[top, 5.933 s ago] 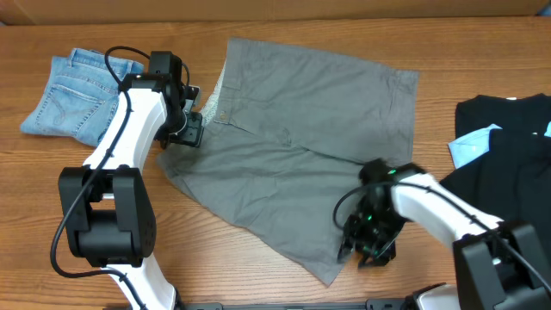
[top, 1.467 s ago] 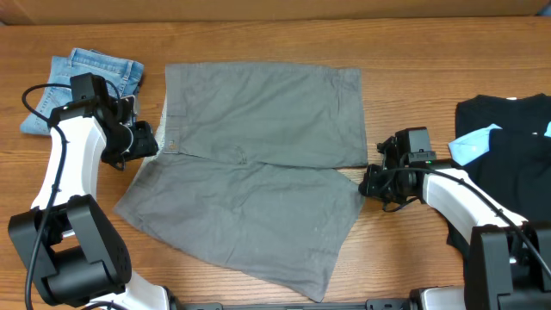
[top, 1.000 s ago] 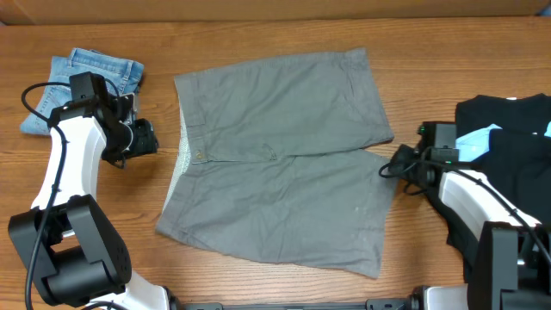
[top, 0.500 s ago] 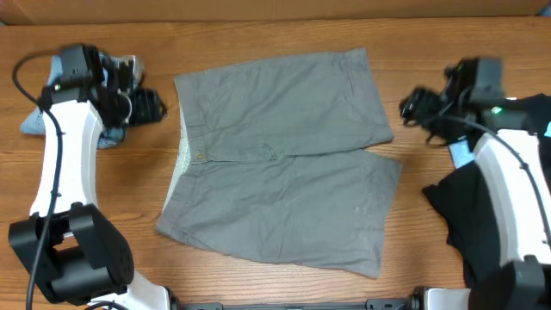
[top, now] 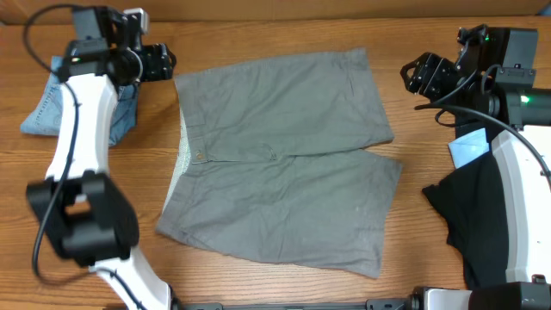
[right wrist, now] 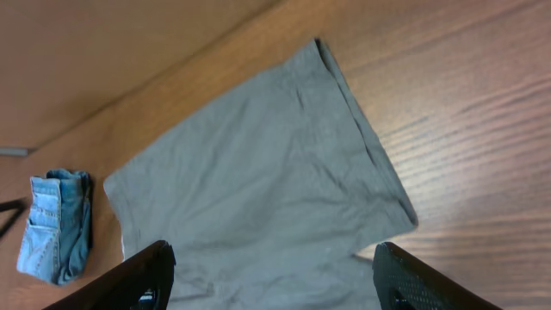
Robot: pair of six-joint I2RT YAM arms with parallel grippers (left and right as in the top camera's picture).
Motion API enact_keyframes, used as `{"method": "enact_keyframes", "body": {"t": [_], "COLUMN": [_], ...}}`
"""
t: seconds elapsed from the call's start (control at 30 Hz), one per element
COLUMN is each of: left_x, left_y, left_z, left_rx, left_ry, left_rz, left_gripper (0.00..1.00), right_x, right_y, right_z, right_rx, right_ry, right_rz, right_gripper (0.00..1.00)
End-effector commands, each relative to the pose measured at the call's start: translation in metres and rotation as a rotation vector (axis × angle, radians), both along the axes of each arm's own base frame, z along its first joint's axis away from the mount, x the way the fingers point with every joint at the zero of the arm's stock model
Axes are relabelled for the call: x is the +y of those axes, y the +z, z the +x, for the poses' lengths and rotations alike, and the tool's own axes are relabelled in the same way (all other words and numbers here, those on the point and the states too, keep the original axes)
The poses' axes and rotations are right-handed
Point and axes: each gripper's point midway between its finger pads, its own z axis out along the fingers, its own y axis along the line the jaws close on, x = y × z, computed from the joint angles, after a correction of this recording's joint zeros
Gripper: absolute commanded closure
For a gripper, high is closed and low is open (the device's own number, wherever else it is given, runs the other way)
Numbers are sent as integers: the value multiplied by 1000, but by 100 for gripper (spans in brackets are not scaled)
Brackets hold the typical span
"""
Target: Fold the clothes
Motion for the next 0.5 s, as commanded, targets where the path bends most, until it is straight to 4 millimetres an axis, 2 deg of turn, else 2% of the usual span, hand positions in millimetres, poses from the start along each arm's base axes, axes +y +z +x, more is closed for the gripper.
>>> {"method": "enact_keyframes", "body": {"t": [0.0, 0.27, 0.37, 0.47], "left_x": [2, 2, 3, -2], "left_y": [-37, -81, -95, -97], "left_z": [12, 37, 40, 38], "left_rx": [41, 13, 21, 30], "left_ry": [22, 14, 14, -1], "left_rz": [-37, -57, -59, -78], "left_gripper": [30, 30, 30, 30], "right_x": [2, 2, 2, 2], "right_y": [4, -2, -3, -5], "right_z": [-1, -9, -11, -12], "right_rx": [2, 42, 55, 61], "right_ry": [5, 4, 4, 2], "right_rz": [15, 18, 20, 17], "right_gripper": [23, 23, 23, 23]}}
